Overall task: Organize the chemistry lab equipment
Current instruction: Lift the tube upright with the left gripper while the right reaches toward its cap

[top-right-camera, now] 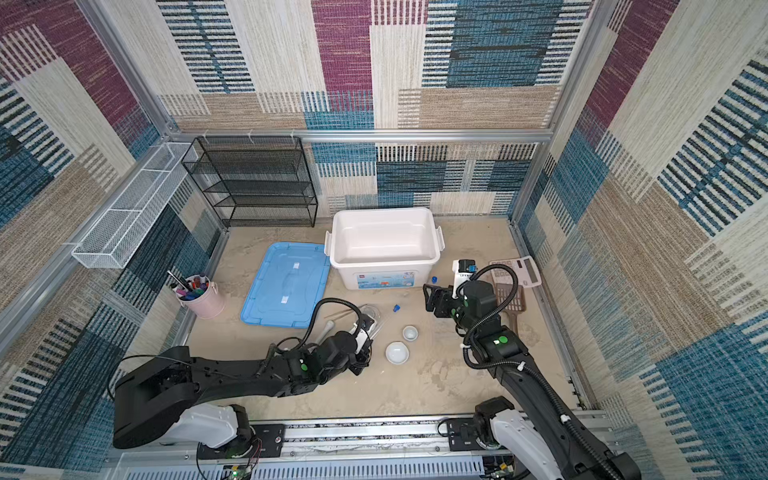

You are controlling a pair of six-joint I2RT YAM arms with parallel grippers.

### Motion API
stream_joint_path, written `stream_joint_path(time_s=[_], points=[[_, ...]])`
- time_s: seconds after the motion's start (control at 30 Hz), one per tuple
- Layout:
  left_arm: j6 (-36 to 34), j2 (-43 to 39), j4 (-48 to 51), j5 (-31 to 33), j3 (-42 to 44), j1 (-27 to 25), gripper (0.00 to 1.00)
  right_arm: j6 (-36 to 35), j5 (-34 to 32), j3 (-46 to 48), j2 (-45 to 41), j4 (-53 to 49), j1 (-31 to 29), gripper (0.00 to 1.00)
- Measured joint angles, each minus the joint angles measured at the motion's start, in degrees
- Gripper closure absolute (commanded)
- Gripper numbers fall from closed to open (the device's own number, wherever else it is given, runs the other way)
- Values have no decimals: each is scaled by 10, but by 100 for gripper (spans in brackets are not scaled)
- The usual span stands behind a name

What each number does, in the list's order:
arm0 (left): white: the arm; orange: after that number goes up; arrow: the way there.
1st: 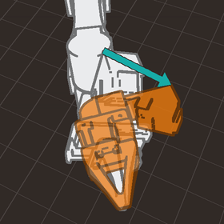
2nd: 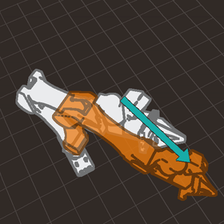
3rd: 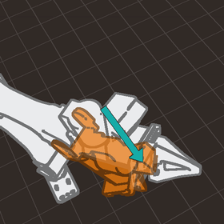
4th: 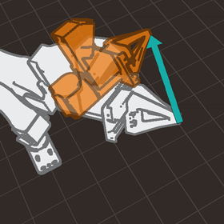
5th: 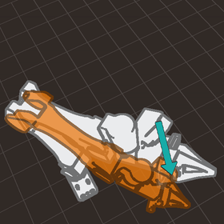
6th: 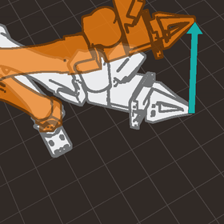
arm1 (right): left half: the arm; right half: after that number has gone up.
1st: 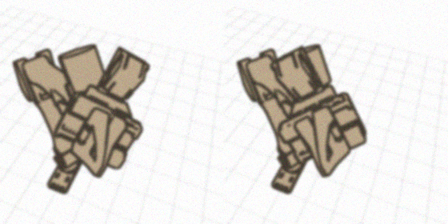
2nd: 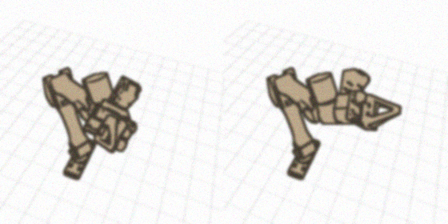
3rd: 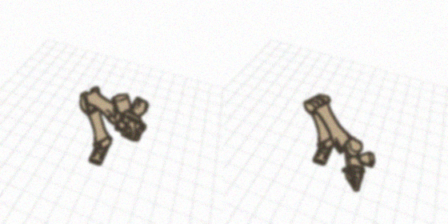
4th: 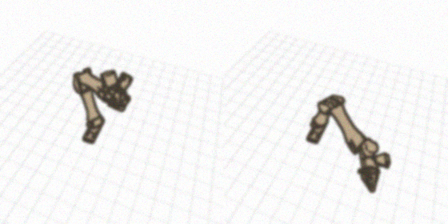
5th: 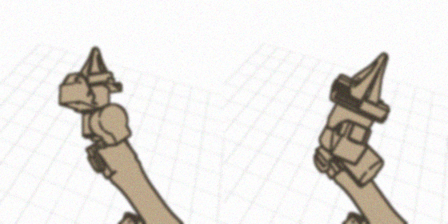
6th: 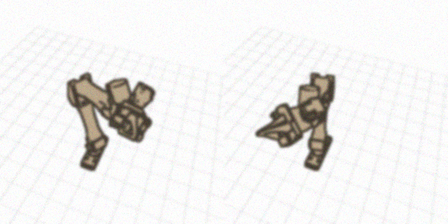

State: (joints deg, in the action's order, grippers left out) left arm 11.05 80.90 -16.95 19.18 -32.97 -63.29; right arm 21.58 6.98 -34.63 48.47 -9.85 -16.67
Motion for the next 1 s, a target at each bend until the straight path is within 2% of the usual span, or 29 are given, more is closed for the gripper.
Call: stream_joint_path(time_s=[0.2,0.4,0.63,1.0], points=[[-21,-41,-34,2,18,-4,84,3,86,-17,8,9,16,28],[-49,-67,-65,4,24,-10,84,15,166,-30,15,28,20,30],[-71,-88,-104,11,39,-17,84,37,274,-42,67,60,20,36],[-97,-102,-144,17,55,-22,84,73,381,-47,123,89,20,41]])
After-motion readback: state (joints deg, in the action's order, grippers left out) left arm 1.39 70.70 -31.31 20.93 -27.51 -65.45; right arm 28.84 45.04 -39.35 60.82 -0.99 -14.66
